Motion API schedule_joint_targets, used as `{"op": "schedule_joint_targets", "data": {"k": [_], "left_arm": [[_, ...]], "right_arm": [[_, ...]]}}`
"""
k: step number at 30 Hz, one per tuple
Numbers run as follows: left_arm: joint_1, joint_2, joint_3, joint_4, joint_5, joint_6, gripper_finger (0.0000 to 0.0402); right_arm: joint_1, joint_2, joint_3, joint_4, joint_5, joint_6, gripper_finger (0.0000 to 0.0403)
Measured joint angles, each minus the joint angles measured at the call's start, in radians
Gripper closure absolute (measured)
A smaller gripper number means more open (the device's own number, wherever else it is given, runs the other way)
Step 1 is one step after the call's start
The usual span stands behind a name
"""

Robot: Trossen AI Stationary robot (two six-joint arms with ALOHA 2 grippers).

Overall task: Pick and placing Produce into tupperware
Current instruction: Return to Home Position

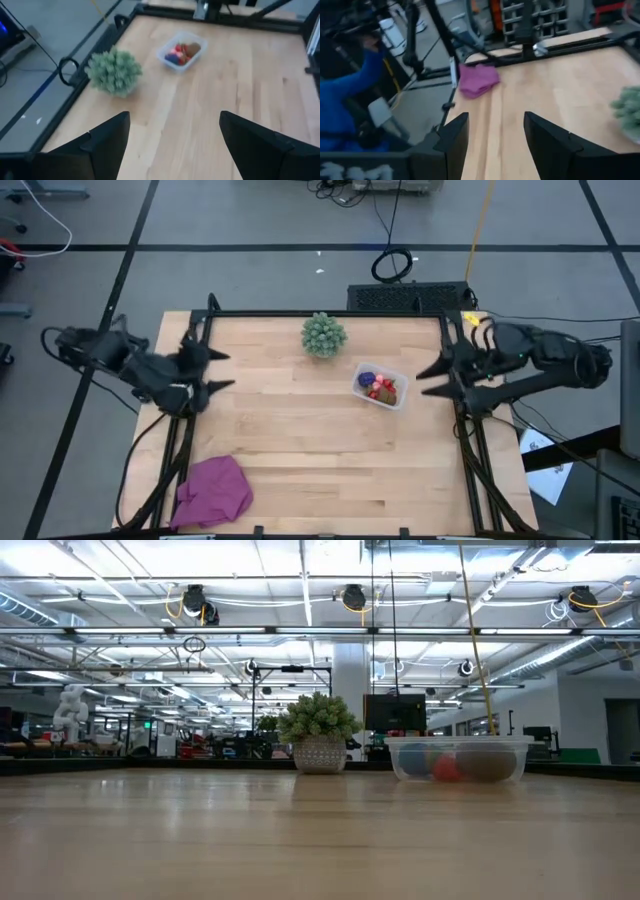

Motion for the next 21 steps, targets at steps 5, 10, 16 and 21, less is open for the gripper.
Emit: {"op": "schedule_joint_targets", "data": {"k": [5,10,16,21], "left_arm": [[-0.131,-0.111,-0.120,0.001,-0.142,-0.123,0.0089],[-0.255,-0.284,-0.190,0.011,-0.288,-0.213,0.0089],[-0.329,-0.377,-0.315,0.014,-0.292,-0.253,0.0089],[-0.335,-0.445,-0.375,-0.009,-0.344,-0.298,0.0089]], "right_arm": [[0.072,-0.127,-0.136,0.015,0.012,0.038,0.0220],[0.089,-0.286,-0.194,0.027,0.062,0.057,0.0220],[0.089,-0.420,-0.244,0.072,0.058,0.018,0.0220],[0.089,-0.458,-0.305,0.065,0.058,0.006,0.0220]]}}
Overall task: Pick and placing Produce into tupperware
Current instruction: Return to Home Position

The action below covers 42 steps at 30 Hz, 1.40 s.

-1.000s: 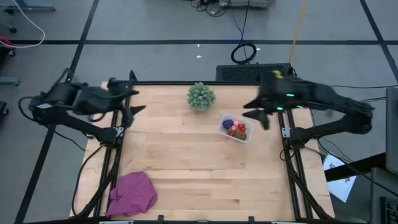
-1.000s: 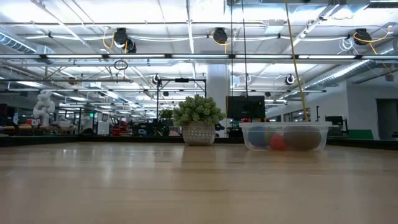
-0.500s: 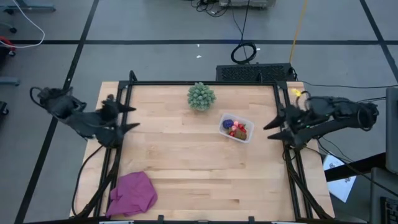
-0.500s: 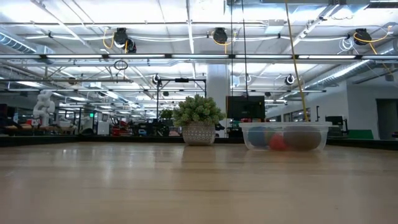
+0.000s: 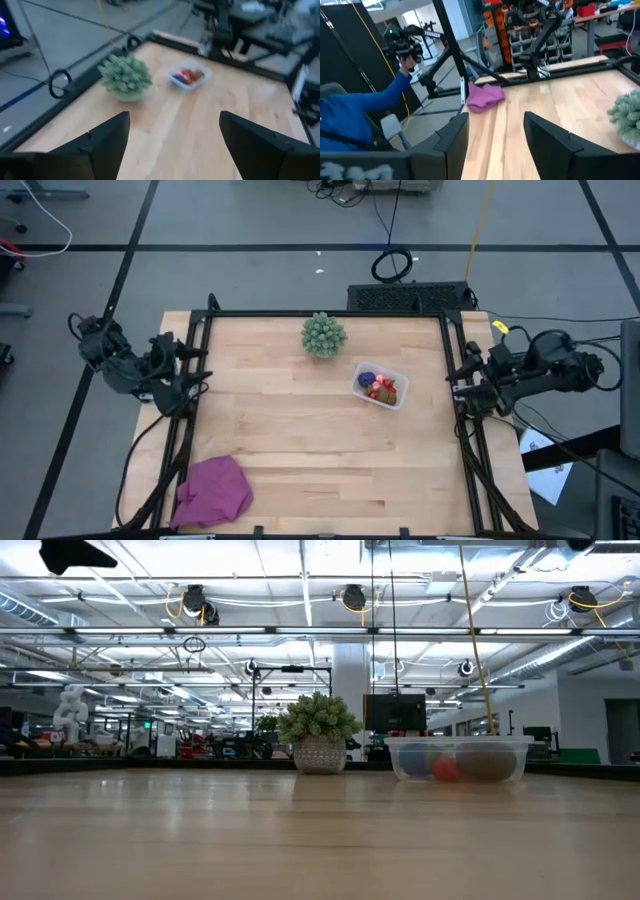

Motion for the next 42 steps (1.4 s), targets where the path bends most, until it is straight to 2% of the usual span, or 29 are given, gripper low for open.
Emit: {"op": "schedule_joint_targets", "data": {"k": [4,6,13,16,20,26,31,35,37,42], "left_arm": [[0.000,-0.071,-0.041,0.020,-0.097,0.001,0.0089],[0.000,-0.100,-0.082,0.045,-0.136,-0.009,0.0089],[0.000,-0.168,-0.302,0.226,-0.138,-0.033,0.0089],[0.000,-0.179,-0.392,0.364,-0.142,0.031,0.0089],[0.000,-0.180,-0.464,0.512,-0.133,0.172,0.0089],[0.013,-0.213,-0.469,0.529,-0.194,0.225,0.0089],[0.025,-0.308,-0.469,0.531,-0.197,0.310,0.0089],[0.026,-0.393,-0.476,0.542,-0.197,0.385,0.0089],[0.026,-0.430,-0.496,0.559,-0.196,0.418,0.0089],[0.033,-0.447,-0.595,0.743,-0.154,0.503,0.0089]], "right_arm": [[0.000,-0.007,-0.050,0.006,0.004,-0.007,0.0220],[0.000,-0.017,-0.093,0.051,0.043,-0.028,0.0220],[0.000,-0.068,-0.291,0.297,0.078,-0.088,0.0220],[0.000,-0.079,-0.379,0.428,0.078,-0.104,0.0220],[-0.002,-0.090,-0.455,0.497,0.079,-0.126,0.0220],[-0.030,-0.178,-0.467,0.500,0.089,-0.161,0.0220],[-0.035,-0.301,-0.468,0.402,0.081,-0.183,0.0220],[-0.035,-0.282,-0.465,0.408,0.089,-0.173,0.0220],[-0.035,-0.257,-0.465,0.407,0.136,-0.174,0.0220],[-0.035,-0.225,-0.466,0.449,0.181,-0.188,0.0220]]}}
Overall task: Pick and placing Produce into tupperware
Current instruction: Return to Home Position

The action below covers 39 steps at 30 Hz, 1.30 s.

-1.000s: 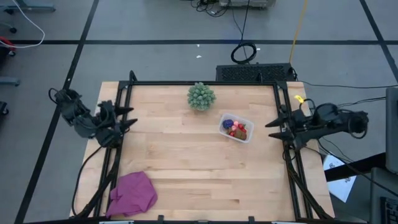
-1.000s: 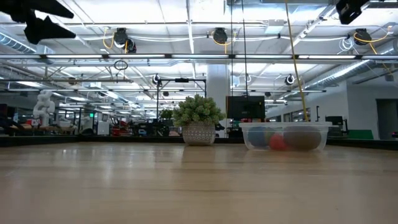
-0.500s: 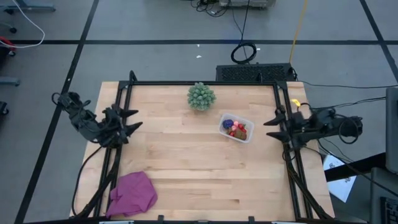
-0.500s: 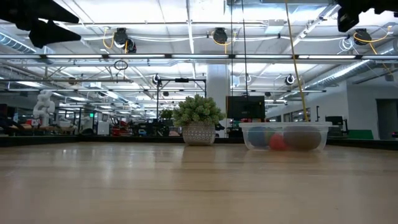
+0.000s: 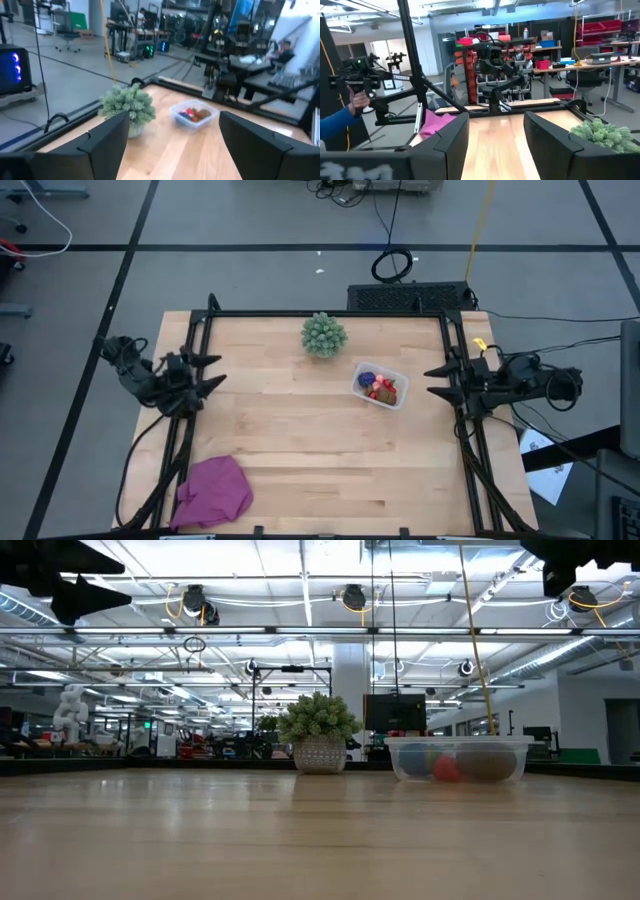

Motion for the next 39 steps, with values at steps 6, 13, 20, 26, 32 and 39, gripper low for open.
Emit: {"op": "schedule_joint_targets", "data": {"k": [6,13,20,26,32,39], "left_arm": [[0.047,-0.001,-0.106,0.169,0.019,0.034,0.0089],[0.174,-0.001,-0.238,0.389,0.180,0.111,0.0089],[0.357,0.000,-0.326,0.520,0.373,0.171,0.0089],[0.505,0.000,-0.326,0.455,0.505,0.111,0.0089],[0.590,0.000,-0.326,0.380,0.605,0.050,0.0089],[0.621,0.001,-0.325,0.378,0.621,0.053,0.0089]], "right_arm": [[0.000,0.001,0.000,0.016,-0.001,-0.001,0.0220],[0.000,0.001,-0.035,0.035,-0.004,0.003,0.0220],[0.000,0.001,-0.084,0.075,-0.005,0.008,0.0220],[0.000,0.001,-0.095,0.054,-0.006,0.033,0.0220],[0.000,0.001,-0.095,0.052,-0.006,-0.006,0.0220],[0.000,0.002,-0.133,0.075,-0.006,-0.044,0.0220]]}}
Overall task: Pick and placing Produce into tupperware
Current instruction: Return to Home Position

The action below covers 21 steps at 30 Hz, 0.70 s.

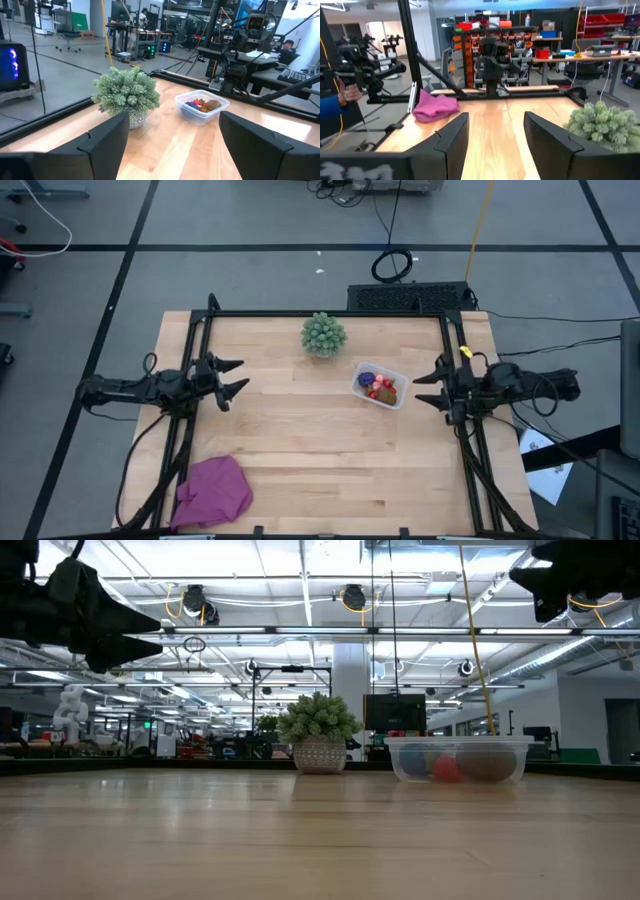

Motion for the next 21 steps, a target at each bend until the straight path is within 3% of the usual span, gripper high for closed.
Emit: {"op": "schedule_joint_targets", "data": {"k": [8,16,21], "left_arm": [[0.003,0.000,0.000,-0.002,0.006,-0.005,0.0089],[0.003,0.022,0.000,-0.003,0.004,-0.008,0.0089],[0.003,0.070,0.000,-0.003,0.003,-0.033,0.0089]], "right_arm": [[0.000,0.000,-0.137,0.135,0.000,0.000,0.0220],[-0.005,0.000,-0.178,0.127,0.000,-0.035,0.0220],[-0.085,-0.001,-0.178,0.098,0.002,-0.052,0.0220]]}}
